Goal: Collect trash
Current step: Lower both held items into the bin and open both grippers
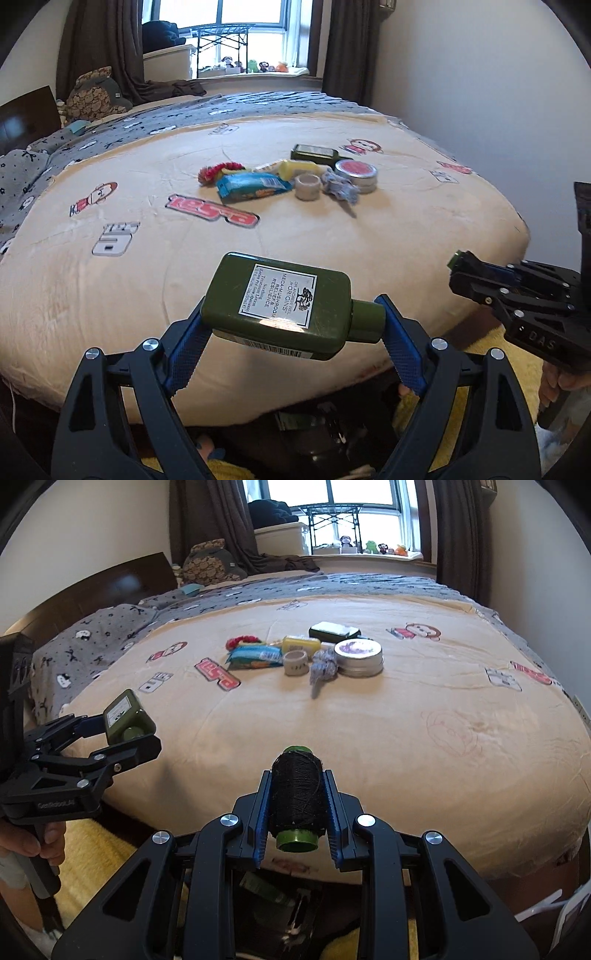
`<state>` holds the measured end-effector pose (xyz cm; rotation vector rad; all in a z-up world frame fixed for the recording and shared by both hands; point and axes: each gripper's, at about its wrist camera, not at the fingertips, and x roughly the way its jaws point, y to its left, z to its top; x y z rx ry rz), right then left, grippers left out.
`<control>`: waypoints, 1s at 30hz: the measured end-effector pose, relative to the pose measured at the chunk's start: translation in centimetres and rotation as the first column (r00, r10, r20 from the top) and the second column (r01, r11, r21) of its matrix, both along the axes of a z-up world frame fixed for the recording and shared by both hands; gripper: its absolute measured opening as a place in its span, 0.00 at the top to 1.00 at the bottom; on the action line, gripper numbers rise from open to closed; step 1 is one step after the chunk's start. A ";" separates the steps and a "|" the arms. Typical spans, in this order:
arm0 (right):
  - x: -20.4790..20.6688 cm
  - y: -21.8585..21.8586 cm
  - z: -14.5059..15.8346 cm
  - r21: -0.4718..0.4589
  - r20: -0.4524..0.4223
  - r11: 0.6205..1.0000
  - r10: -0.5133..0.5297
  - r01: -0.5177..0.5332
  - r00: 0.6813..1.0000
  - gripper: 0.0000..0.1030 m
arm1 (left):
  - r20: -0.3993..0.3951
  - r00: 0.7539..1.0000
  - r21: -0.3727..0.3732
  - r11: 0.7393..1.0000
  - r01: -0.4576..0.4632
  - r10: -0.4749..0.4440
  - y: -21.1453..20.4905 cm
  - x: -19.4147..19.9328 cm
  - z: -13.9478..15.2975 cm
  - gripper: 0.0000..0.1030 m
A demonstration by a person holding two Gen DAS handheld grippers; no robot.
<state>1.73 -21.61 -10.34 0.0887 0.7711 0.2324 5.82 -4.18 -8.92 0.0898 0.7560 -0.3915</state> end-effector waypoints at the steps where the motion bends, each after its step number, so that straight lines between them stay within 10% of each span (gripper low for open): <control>1: -0.5 -0.1 -0.4 0.006 -0.015 1.000 0.003 -0.003 1.000 0.74 | -0.011 1.000 -0.003 1.000 0.010 -0.010 0.0 -0.8 -0.4 0.20; 14: -2.6 0.9 -7.4 0.057 -0.229 0.998 0.032 -0.019 0.973 0.74 | -0.243 0.968 0.038 0.996 0.077 -0.065 -1.6 -5.0 -9.1 0.20; 30: -0.9 3.2 -15.5 0.030 -0.460 0.999 0.036 -0.025 0.887 0.74 | -0.493 0.869 0.105 0.989 0.105 -0.040 -1.5 -4.5 -18.9 0.20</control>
